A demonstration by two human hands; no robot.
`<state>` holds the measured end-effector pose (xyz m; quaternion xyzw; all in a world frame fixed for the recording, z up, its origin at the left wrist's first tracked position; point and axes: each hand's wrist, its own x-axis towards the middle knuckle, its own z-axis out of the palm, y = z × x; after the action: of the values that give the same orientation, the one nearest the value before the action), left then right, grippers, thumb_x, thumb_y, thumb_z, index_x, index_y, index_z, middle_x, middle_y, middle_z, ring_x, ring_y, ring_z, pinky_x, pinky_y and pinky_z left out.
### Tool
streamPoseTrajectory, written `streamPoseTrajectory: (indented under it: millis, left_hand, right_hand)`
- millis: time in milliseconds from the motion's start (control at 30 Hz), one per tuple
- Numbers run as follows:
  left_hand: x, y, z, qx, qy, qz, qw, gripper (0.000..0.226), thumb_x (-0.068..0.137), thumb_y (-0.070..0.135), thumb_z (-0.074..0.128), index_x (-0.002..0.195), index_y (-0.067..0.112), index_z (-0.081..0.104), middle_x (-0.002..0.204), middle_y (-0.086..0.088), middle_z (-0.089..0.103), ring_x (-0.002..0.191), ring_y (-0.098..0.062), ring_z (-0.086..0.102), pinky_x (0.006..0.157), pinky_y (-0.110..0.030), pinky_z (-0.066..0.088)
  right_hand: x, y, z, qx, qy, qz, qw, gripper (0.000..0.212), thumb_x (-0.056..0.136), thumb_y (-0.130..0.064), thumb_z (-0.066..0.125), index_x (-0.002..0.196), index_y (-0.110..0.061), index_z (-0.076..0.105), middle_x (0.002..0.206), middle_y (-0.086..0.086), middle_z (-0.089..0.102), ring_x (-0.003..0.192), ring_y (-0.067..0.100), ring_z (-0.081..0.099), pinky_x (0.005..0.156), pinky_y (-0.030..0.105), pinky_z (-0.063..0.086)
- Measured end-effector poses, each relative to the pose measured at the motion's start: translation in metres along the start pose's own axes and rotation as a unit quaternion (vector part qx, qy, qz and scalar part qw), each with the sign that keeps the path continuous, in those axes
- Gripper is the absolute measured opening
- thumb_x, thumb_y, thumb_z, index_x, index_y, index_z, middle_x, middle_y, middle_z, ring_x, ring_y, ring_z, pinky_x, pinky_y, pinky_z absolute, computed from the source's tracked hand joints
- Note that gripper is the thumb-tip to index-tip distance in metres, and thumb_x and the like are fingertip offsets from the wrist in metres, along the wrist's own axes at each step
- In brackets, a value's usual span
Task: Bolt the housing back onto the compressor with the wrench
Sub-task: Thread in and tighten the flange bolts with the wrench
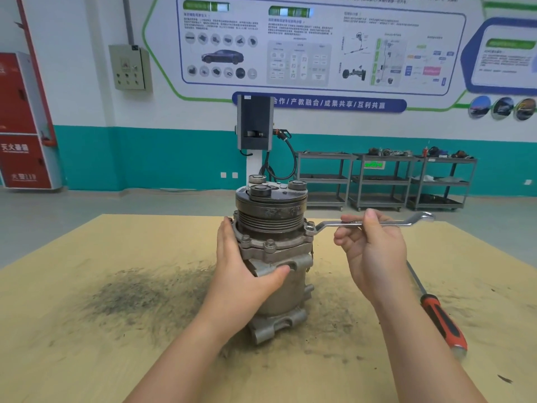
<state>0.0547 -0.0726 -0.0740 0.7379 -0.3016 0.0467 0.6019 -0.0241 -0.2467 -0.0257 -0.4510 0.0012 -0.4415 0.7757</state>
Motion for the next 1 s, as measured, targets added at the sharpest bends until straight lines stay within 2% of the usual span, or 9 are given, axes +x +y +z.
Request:
streamPoseTrajectory:
  millis: [100,200,333,433,533,600,767,933,1000]
  left_hand:
    - [0.005,-0.005,-0.004,-0.012,-0.009,-0.004,1.000,0.120,0.075,0.035,0.085,0.156,0.042,-0.003,0.161,0.022,0.016,0.145,-0.002,0.026,0.121,-0.035,0.025]
    - [0.009,-0.009,-0.011,-0.029,-0.031,-0.018,0.999,0.115,0.079,0.029,0.082,0.156,0.043,-0.001,0.156,0.023,0.030,0.137,0.001,0.037,0.115,-0.027,0.030]
    - [0.010,-0.013,-0.013,-0.046,-0.037,-0.023,0.998,0.111,0.081,0.028,0.081,0.154,0.048,-0.001,0.140,0.036,0.039,0.115,0.024,0.041,0.102,-0.015,0.033]
    - [0.008,-0.014,-0.011,-0.054,-0.032,-0.026,0.998,0.107,0.082,0.029,0.080,0.153,0.052,0.002,0.133,0.042,0.038,0.118,0.020,0.041,0.104,-0.020,0.035]
    - [0.004,-0.014,-0.008,-0.059,-0.021,-0.017,0.998,0.103,0.083,0.031,0.078,0.152,0.053,0.005,0.141,0.035,0.039,0.127,0.009,0.043,0.109,-0.027,0.037]
    - [0.003,-0.013,-0.007,-0.065,-0.018,-0.015,0.998,0.103,0.083,0.033,0.078,0.153,0.052,0.005,0.149,0.028,0.036,0.133,0.001,0.041,0.114,-0.035,0.037]
    - [-0.001,-0.011,-0.006,-0.077,-0.016,0.010,0.997,0.102,0.076,0.055,0.077,0.150,0.057,0.008,0.155,0.027,0.029,0.141,0.000,0.034,0.117,-0.044,0.035]
    - [-0.003,-0.011,-0.003,-0.067,0.001,0.039,0.997,0.100,0.068,0.067,0.066,0.152,0.053,0.013,0.160,0.023,0.023,0.148,-0.002,0.023,0.121,-0.046,0.027]
    - [-0.004,-0.011,-0.001,-0.065,0.012,0.046,0.997,0.096,0.073,0.061,0.067,0.153,0.049,0.015,0.161,0.021,0.023,0.148,-0.002,0.021,0.122,-0.045,0.025]
  right_hand:
    - [0.003,-0.003,-0.001,-0.004,-0.026,-0.017,1.000,0.016,0.105,-0.012,0.032,0.094,-0.008,0.043,0.066,0.005,0.068,0.048,0.017,0.059,0.048,0.026,0.050]
    - [0.005,-0.005,-0.003,0.024,-0.035,0.073,0.996,0.021,0.104,-0.012,0.037,0.088,-0.007,0.050,0.068,0.006,0.069,0.050,0.015,0.060,0.050,0.025,0.052]
    - [0.005,-0.002,-0.003,0.036,-0.016,0.109,0.993,0.016,0.104,-0.011,0.038,0.091,-0.007,0.049,0.068,0.006,0.068,0.051,0.014,0.058,0.051,0.024,0.052]
    - [-0.004,-0.003,0.005,-0.051,-0.026,-0.043,0.997,0.011,0.105,-0.011,0.036,0.096,-0.013,0.042,0.068,0.006,0.067,0.048,0.017,0.058,0.048,0.026,0.050]
    - [-0.018,0.001,0.013,-0.147,-0.052,-0.197,0.968,0.005,0.102,-0.020,0.041,0.096,-0.020,0.041,0.074,0.004,0.067,0.051,0.020,0.062,0.050,0.028,0.051]
    - [-0.023,0.005,0.014,-0.143,-0.036,-0.223,0.964,0.005,0.101,-0.021,0.041,0.096,-0.021,0.040,0.074,0.004,0.067,0.051,0.020,0.062,0.051,0.028,0.051]
    - [-0.028,0.017,0.012,-0.040,0.068,-0.168,0.983,0.013,0.105,-0.013,0.035,0.094,-0.018,0.039,0.067,0.006,0.067,0.047,0.019,0.058,0.049,0.028,0.048]
    - [-0.050,0.035,0.023,-0.143,0.008,-0.382,0.913,0.015,0.101,-0.026,0.040,0.099,-0.038,0.049,0.081,0.013,0.059,0.059,0.017,0.061,0.057,0.027,0.050]
    - [-0.055,0.040,0.024,-0.212,-0.046,-0.416,0.883,0.015,0.103,-0.034,0.040,0.098,-0.031,0.054,0.083,0.010,0.055,0.071,0.009,0.059,0.066,0.020,0.048]
